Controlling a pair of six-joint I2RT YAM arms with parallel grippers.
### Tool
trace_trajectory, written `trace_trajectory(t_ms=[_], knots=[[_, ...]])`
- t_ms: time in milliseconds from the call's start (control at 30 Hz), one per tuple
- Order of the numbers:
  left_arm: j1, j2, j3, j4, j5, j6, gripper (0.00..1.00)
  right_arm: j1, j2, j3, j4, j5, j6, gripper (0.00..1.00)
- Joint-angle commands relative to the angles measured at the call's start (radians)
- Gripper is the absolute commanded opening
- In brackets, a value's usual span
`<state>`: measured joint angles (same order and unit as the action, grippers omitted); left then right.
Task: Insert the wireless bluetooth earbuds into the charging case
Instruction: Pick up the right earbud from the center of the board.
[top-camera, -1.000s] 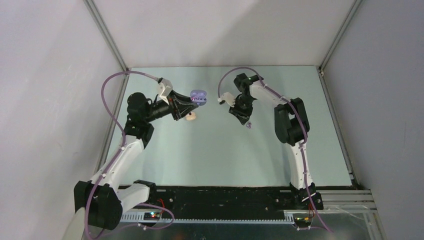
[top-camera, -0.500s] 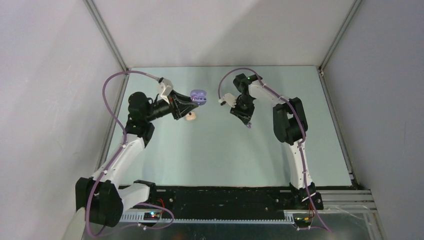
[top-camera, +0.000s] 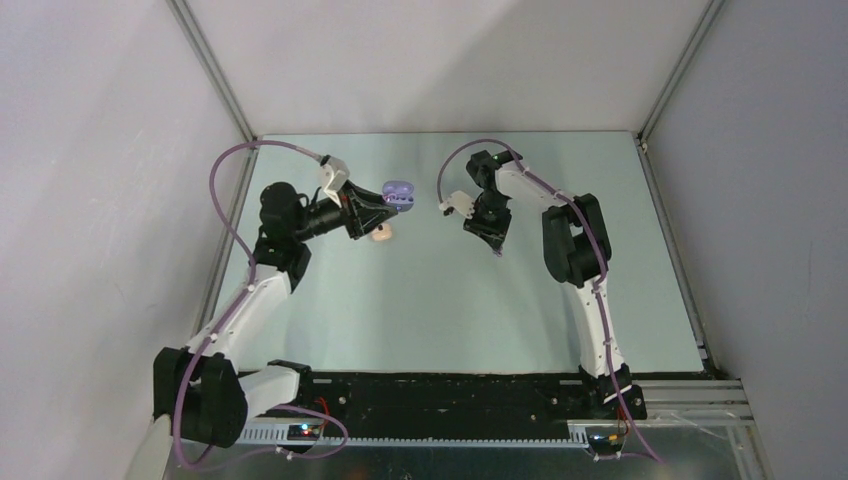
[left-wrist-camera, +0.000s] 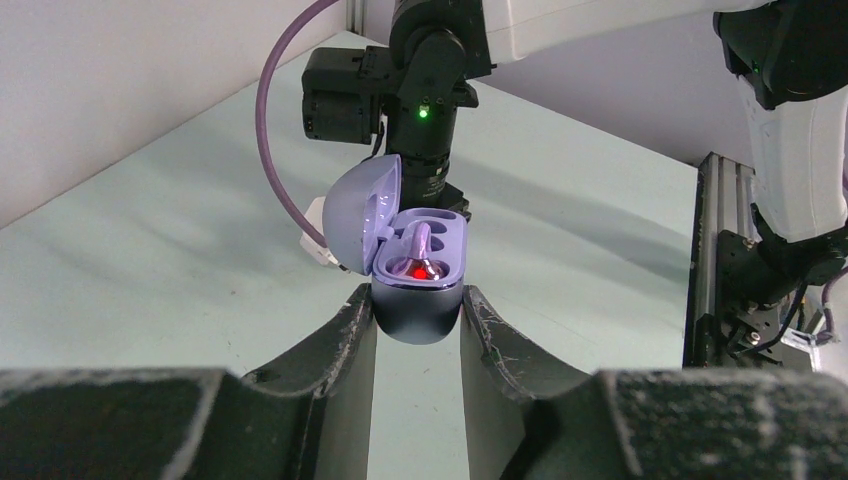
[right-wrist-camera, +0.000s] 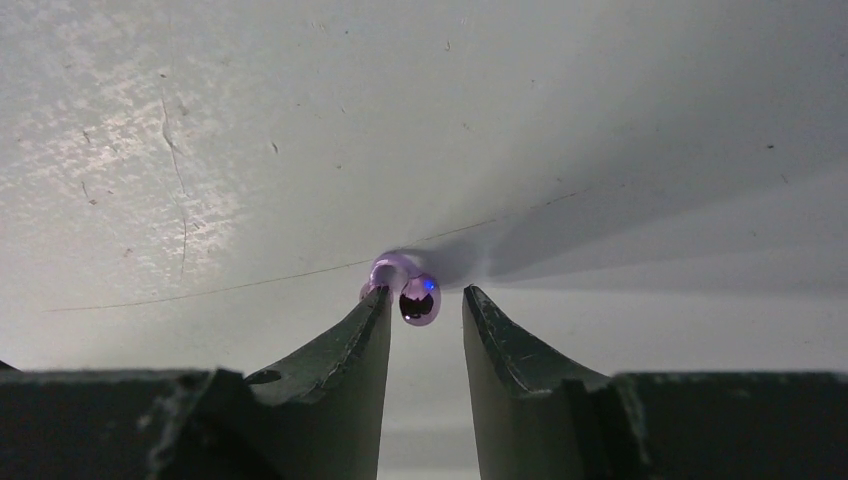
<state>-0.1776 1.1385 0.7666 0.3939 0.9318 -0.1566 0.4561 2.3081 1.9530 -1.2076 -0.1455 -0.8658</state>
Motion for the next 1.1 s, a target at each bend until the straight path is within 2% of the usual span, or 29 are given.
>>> trace_trajectory(t_ms=[0,367,633,800,1067], knots=[[0.007,0.007,0.035,0.017,0.026,0.025,0.0,-0.004,0.021,0.034,-0.021,0.016,-0.009,0.36],[0.008,0.014,0.043,0.007,0.032,0.034,0.0,-0.004,0.002,0.03,-0.036,-0.005,0.001,0.29],[0.006,0.024,0.046,0.014,0.04,0.03,0.0,-0.003,0.002,0.034,-0.042,-0.015,0.018,0.29],[0.005,0.022,0.045,0.008,0.041,0.031,0.0,-0.004,0.012,0.038,-0.081,-0.039,0.023,0.36],[-0.001,0.02,0.042,0.001,0.04,0.029,0.0,-0.012,0.03,0.06,-0.099,-0.058,0.028,0.33]])
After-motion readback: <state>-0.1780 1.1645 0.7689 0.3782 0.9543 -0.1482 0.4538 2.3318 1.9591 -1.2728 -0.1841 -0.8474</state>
